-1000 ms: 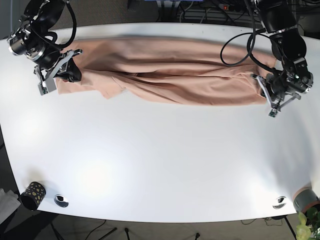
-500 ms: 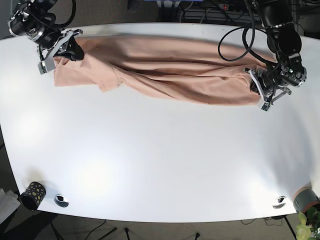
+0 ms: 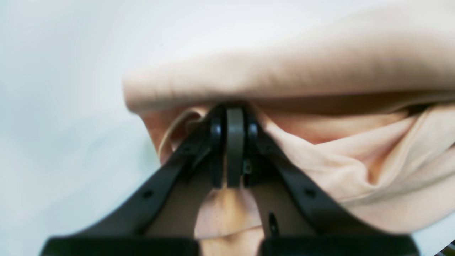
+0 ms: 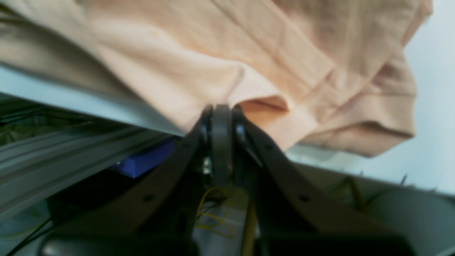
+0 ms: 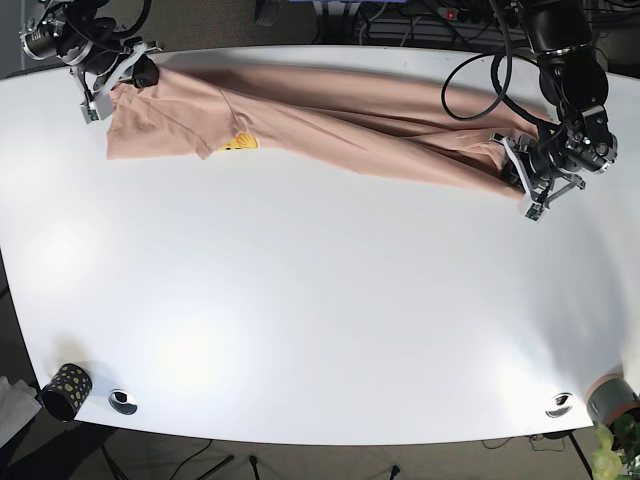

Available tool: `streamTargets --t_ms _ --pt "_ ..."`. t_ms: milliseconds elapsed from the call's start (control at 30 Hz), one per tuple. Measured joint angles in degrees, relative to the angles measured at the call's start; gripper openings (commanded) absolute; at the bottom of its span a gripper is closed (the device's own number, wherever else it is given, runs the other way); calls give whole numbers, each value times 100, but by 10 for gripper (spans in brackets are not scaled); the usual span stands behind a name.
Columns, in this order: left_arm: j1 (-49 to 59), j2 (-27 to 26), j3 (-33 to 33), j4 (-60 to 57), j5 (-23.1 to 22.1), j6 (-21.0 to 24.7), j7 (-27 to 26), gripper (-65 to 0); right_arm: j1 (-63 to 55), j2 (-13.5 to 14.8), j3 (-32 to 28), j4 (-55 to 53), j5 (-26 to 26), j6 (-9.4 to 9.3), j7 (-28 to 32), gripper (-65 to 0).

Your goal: Fold the T-shirt properly

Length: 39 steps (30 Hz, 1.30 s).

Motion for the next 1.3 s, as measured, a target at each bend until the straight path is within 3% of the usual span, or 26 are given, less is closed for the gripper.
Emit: streamTargets --t_ms 67,300,367,533,667,767,933,1300 --pt "0 0 0 11 2 0 2 -650 28 0 0 -164 -153 2 109 -626" --pt "-13 0 -2 22 9 0 24 -649 258 2 4 -197 -704 -2 155 -262" --pt "-13 2 0 59 24 0 52 -619 278 2 26 -118 -730 -4 149 -224" --pt "66 13 -2 636 293 11 393 -478 275 2 323 407 -782 -4 151 -220" --pt "85 44 -7 1412 238 17 385 -413 339 -20 271 498 -586 -2 155 -220" --pt "0 98 -7 1707 216 17 595 -408 444 -31 210 494 -490 -2 146 -220" --pt "-275 256 -166 1825 295 2 962 -408 721 -50 -376 258 -621 -2 146 -220" --pt "-1156 361 -404 415 302 2 1095 -408 975 -46 -1062 -295 -1167 0 389 -220"
